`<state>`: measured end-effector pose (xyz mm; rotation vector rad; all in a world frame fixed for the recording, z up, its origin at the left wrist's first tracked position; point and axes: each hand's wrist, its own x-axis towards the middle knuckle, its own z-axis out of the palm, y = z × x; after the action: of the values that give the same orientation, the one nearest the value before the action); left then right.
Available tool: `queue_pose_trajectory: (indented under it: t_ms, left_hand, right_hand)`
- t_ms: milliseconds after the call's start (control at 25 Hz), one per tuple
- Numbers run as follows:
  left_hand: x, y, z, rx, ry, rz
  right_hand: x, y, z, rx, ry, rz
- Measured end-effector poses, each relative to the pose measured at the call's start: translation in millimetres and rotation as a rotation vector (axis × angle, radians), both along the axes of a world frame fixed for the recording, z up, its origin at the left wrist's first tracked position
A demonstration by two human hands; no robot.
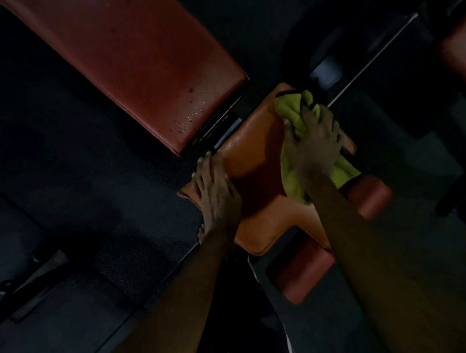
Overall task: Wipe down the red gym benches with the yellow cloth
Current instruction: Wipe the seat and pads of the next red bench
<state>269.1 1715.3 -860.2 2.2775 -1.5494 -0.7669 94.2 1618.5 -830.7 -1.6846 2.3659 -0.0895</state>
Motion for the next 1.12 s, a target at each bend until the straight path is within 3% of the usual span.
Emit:
queue_pose_trajectory:
  t_ms: [120,280,440,720,880,1000,1120]
  left_hand:
    - [-7,-53,6,-0.03,0.095,-0.227]
    - [-16,-79,-19,-0.036,-0.079,-0.509]
    - [-14,-77,-23,-0.076,-0.122,-0.505]
    - [-14,-77,-13,0.02,-0.047,-0.461]
    - [-16,-76,-13,0.038,-0.052,-0.463]
    - [-14,-77,-14,0.042,-0.059,-0.46]
    - [-17,-77,-11,0.035,-0.066,-0.458]
  right_hand:
    - [-4,6,1,0.008,-0.026,-0.027]
    - [-3,-42,-5,0.031,0.026,0.103]
    - [-22,-79,-12,0.136,-0.074,0.239]
    - [-57,23,11,0.032,-0.197,-0.19]
    - [-63,-14,-4,0.074,-0.131,-0.209]
    - [-76,-39,-9,0.156,-0.204,-0.177]
    - [-82,5,0,0.007,-0.254,-0.213]
